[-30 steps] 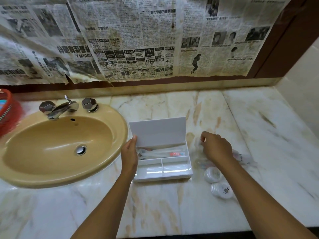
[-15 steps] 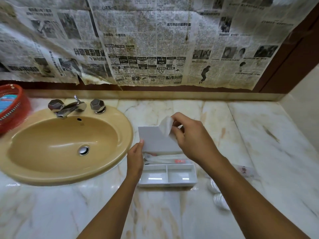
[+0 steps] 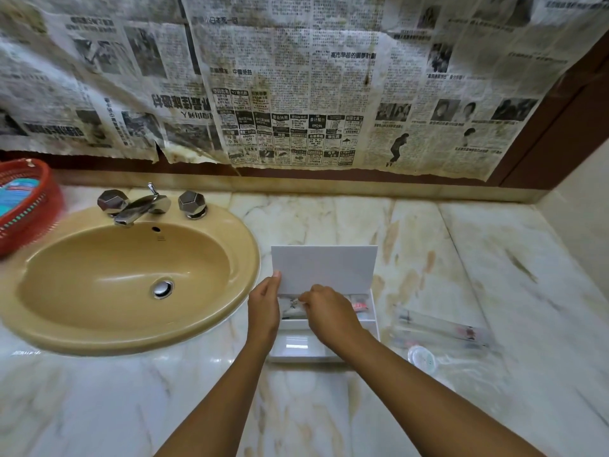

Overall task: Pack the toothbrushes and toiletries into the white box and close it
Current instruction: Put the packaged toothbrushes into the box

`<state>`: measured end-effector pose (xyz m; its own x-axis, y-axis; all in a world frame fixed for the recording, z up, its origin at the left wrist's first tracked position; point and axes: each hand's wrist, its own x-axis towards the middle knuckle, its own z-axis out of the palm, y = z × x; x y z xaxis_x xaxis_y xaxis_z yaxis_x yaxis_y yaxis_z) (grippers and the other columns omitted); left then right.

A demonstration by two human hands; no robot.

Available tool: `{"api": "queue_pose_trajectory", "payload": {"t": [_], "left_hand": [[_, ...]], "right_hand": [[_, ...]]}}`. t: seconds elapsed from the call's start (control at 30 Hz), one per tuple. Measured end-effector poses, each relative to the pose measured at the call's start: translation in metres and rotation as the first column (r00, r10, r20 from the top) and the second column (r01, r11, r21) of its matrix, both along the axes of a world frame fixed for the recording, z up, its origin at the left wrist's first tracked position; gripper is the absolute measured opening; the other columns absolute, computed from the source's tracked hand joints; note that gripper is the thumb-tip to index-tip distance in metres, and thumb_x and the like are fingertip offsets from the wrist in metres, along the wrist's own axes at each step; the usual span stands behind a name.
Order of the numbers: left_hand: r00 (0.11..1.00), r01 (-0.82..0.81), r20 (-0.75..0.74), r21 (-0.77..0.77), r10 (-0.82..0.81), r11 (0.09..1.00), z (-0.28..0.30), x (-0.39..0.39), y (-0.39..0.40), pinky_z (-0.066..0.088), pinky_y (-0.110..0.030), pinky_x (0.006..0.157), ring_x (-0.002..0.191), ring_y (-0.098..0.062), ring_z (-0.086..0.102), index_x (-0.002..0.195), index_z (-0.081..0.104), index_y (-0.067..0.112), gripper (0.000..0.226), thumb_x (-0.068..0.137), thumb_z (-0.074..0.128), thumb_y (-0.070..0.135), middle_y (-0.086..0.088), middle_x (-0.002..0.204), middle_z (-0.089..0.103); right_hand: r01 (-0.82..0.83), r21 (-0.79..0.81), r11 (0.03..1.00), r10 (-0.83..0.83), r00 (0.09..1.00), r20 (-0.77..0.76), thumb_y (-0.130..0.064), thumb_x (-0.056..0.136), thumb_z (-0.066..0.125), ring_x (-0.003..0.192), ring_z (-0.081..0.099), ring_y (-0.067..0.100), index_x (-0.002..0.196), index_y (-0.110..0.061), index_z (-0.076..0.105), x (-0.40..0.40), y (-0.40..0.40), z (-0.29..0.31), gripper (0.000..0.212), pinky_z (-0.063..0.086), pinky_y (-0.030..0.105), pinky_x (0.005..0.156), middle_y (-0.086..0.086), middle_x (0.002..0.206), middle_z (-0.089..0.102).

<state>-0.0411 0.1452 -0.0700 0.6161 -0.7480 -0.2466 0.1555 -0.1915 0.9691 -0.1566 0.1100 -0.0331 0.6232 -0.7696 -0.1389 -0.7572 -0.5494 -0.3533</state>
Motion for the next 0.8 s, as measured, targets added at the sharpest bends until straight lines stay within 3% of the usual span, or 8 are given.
{"api": "queue_pose_trajectory", "payload": {"t": [0.13,0.23,0.33,0.47,0.63,0.73,0.8], "left_hand": [[1.0,-0.001,-0.016,0.01,0.002,1.0,0.001,-0.001,0.0,0.05,-0.018,0.072,0.085,-0.013,0.066,0.086,0.069,0.018,0.028,0.103,0.049,0.028,0.002,0.087,0.073],[0.999,-0.003,-0.032,0.01,0.004,1.0,-0.001,0.0,0.0,0.051,-0.02,0.075,0.087,-0.014,0.068,0.09,0.071,0.013,0.029,0.102,0.05,0.028,0.0,0.091,0.074],[0.999,-0.022,-0.038,-0.005,0.022,1.0,-0.004,0.0,-0.002,0.05,-0.029,0.079,0.082,-0.017,0.063,0.09,0.066,-0.003,0.036,0.101,0.052,0.028,-0.009,0.087,0.07],[1.0,-0.026,-0.015,-0.004,0.026,1.0,-0.003,0.0,-0.001,0.047,-0.026,0.074,0.079,-0.013,0.058,0.087,0.065,0.002,0.033,0.101,0.052,0.029,-0.006,0.083,0.066],[1.0,-0.018,-0.02,-0.005,0.017,1.0,-0.003,-0.001,-0.001,0.048,-0.026,0.076,0.081,-0.014,0.059,0.085,0.066,0.008,0.031,0.102,0.05,0.029,-0.006,0.086,0.066],[1.0,-0.013,-0.008,-0.007,0.013,1.0,-0.003,0.0,-0.001,0.05,-0.031,0.08,0.083,-0.016,0.062,0.084,0.069,0.015,0.029,0.101,0.051,0.03,-0.003,0.087,0.07],[1.0,-0.012,-0.009,-0.01,0.012,1.0,-0.002,0.0,-0.002,0.051,-0.026,0.076,0.08,-0.013,0.064,0.084,0.069,0.016,0.029,0.101,0.051,0.029,0.001,0.084,0.072]], "right_hand": [[0.011,-0.019,1.0,-0.011,1.0,0.016,-0.008,0.092,0.058,0.091,0.061,0.024,0.117,-0.015,0.064,-0.001,0.003,-0.004,0.026,0.053,0.035,0.087,0.008,0.105,0.064],[-0.1,-0.105,0.989,0.107,0.992,0.064,-0.017,0.096,0.047,0.095,0.055,0.024,0.115,-0.015,0.063,0.001,0.007,0.0,0.025,0.051,0.037,0.082,0.007,0.106,0.061],[-0.237,0.013,0.971,0.237,0.972,0.0,-0.033,0.1,0.033,0.106,0.05,0.024,0.113,-0.014,0.06,0.001,0.013,-0.003,0.036,0.045,0.042,0.09,0.006,0.116,0.057],[-0.24,0.13,0.962,0.255,0.96,-0.117,-0.043,0.099,0.028,0.125,0.04,0.023,0.126,-0.016,0.05,-0.001,0.006,-0.019,0.044,0.032,0.045,0.105,0.002,0.137,0.047],[-0.206,0.172,0.963,0.234,0.959,-0.16,-0.05,0.097,0.029,0.126,0.039,0.022,0.129,-0.016,0.049,0.005,0.003,-0.018,0.051,0.03,0.046,0.107,0.002,0.137,0.046],[-0.176,0.156,0.972,0.187,0.981,-0.058,-0.046,0.096,0.035,0.122,0.045,0.023,0.124,-0.017,0.056,-0.001,0.005,-0.013,0.046,0.035,0.044,0.105,0.002,0.133,0.052],[-0.133,0.11,0.985,0.127,0.99,0.055,-0.037,0.094,0.043,0.115,0.051,0.024,0.123,-0.017,0.059,-0.008,0.005,-0.006,0.039,0.042,0.04,0.1,0.004,0.127,0.057]]}}
